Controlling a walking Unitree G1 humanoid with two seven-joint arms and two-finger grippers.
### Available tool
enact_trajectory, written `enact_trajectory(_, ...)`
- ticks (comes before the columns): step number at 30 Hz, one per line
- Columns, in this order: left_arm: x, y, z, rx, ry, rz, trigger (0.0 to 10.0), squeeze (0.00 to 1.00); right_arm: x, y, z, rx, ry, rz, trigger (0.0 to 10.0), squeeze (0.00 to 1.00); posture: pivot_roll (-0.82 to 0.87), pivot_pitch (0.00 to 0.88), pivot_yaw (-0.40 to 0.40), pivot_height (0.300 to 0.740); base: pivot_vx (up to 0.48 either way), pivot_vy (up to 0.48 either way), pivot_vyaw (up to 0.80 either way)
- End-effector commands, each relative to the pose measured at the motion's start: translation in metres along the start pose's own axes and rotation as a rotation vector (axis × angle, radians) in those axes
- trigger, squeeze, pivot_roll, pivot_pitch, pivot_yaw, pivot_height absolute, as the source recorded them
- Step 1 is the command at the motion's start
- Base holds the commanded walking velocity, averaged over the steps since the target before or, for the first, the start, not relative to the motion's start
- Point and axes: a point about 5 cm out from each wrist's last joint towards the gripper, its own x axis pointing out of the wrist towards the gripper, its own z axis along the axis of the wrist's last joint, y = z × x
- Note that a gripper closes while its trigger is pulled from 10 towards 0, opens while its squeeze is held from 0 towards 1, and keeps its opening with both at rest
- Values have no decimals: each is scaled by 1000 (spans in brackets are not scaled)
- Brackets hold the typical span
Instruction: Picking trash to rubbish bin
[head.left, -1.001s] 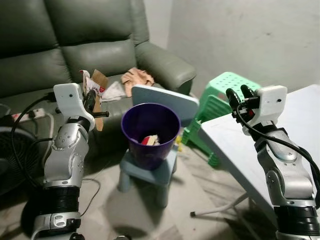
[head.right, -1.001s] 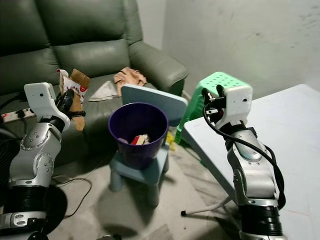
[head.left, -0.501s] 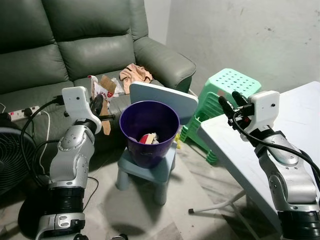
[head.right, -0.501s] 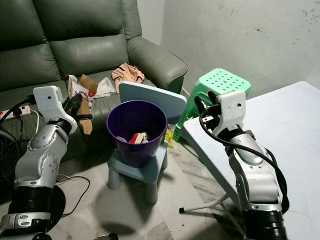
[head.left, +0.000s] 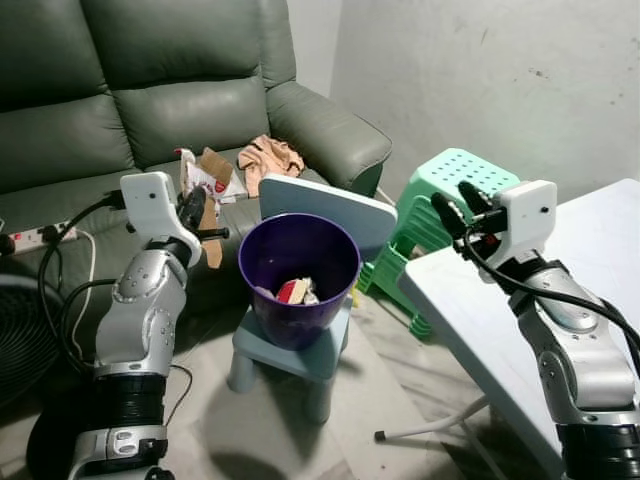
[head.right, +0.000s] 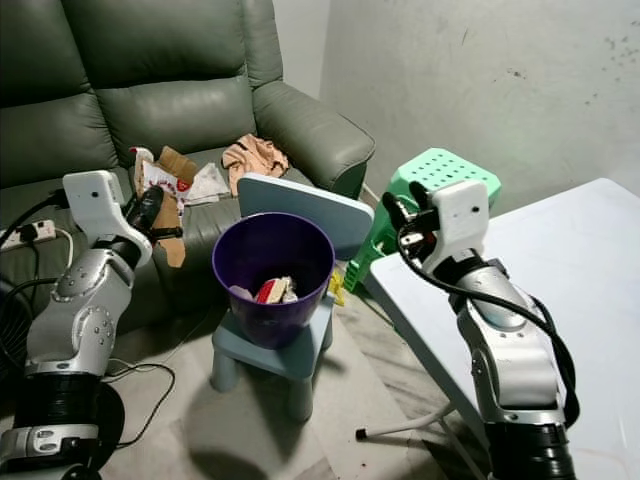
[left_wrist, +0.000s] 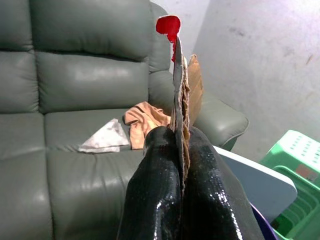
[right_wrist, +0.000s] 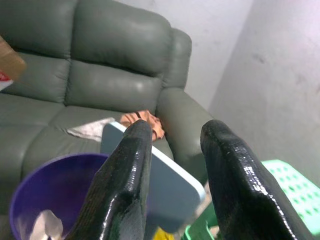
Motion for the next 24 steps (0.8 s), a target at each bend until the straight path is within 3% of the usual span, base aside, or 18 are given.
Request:
enact_trajectory(1,0,-9,1,-13,-11,-27,10000,0,-6,-5,0,-5,10,-9,10000,0,-85,97,-98,740,401,0,0)
enact_trajectory(7,0,-9,0,-10,-7,-17,10000,0,-6,-3,-1,2,22,3,10000,0,-84,95,-99,740,374,0,0)
enact_trajectory(16,-1,-11,0,-8,-17,-7,10000,0,-9,4,-8,42,79,99,10000,0,-83,89,-104,740,0,0,0)
enact_trajectory(17,-1,-11,-1,-3,-14,-8,10000,0,-9,4,-7,28,75,106,10000,157,-83,87,-105,740,0,0,0)
enact_trajectory(18,-2,-12,-3,2,-7,-29,10000,0,-10,6,-7,29,71,139,10000,1000,-83,86,-105,740,0,0,0)
enact_trajectory(24,-5,-11,-17,38,55,-106,10000,0,-12,7,-5,-19,96,223,10000,1000,-85,82,-106,740,0,0,0)
